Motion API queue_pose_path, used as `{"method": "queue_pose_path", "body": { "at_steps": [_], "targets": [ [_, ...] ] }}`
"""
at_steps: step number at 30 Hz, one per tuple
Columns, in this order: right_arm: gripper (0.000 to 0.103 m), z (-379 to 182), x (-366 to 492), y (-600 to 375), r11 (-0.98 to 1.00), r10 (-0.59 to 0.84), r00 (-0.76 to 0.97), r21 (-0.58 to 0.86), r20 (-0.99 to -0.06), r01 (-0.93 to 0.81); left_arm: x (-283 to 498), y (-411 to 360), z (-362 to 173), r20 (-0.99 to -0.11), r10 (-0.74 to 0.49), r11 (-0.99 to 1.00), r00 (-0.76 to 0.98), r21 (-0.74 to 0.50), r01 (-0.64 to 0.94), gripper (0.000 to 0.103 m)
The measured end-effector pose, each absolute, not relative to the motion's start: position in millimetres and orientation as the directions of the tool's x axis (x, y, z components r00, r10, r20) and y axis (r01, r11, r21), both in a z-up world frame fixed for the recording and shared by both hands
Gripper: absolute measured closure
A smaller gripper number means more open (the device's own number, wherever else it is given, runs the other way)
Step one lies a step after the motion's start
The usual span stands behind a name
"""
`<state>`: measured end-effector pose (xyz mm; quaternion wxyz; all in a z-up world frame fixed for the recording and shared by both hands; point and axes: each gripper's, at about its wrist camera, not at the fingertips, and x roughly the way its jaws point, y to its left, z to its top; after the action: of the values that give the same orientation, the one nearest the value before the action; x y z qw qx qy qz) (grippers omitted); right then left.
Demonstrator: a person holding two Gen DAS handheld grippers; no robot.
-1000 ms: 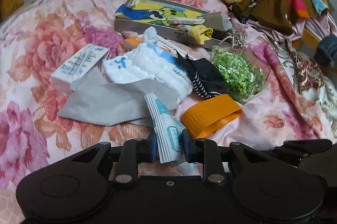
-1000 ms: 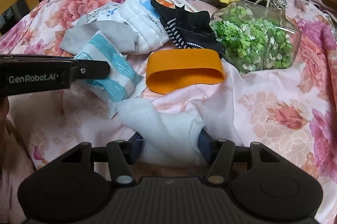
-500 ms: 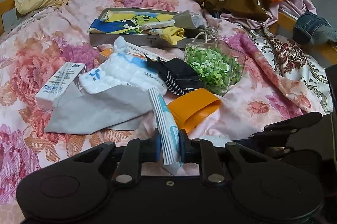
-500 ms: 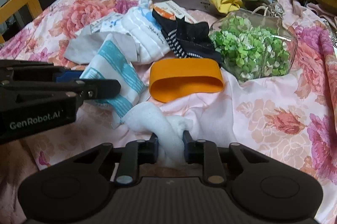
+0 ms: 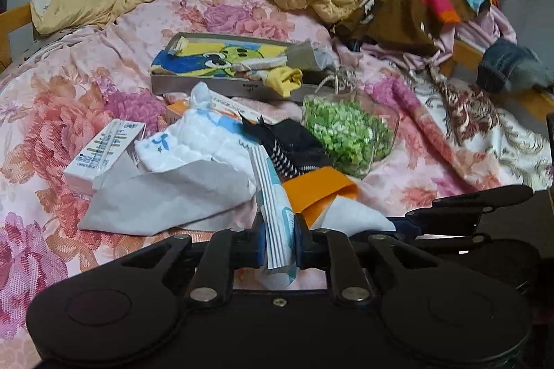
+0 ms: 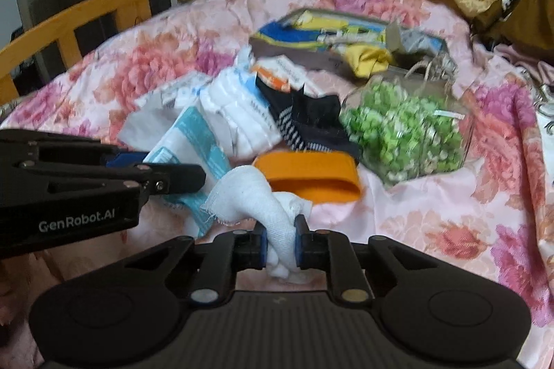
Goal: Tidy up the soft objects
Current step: 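Carry the wipes packet and white sock over the frog-picture tray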
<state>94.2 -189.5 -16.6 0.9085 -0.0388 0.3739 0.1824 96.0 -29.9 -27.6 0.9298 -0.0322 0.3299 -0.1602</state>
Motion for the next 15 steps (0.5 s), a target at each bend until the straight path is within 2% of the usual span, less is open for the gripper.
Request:
{"method": "queue_pose_path", "body": {
  "at_steps": [10,15],
  "targets": [
    [0.086,2,89,-200,0.939,0.319,0.758,0.078,-0.569,-0.336,94,-22,-18,-0.543,-0.379,0.925,0.749,-0.257,0.282,0.088],
    [0.086,15,88,-205,0.938,0.337,0.815,0.089,-0.472,-0.336,99,-13,-6,-0.487,-0.399,0.909,0.777,-0.323,0.264,0.088]
  ]
}}
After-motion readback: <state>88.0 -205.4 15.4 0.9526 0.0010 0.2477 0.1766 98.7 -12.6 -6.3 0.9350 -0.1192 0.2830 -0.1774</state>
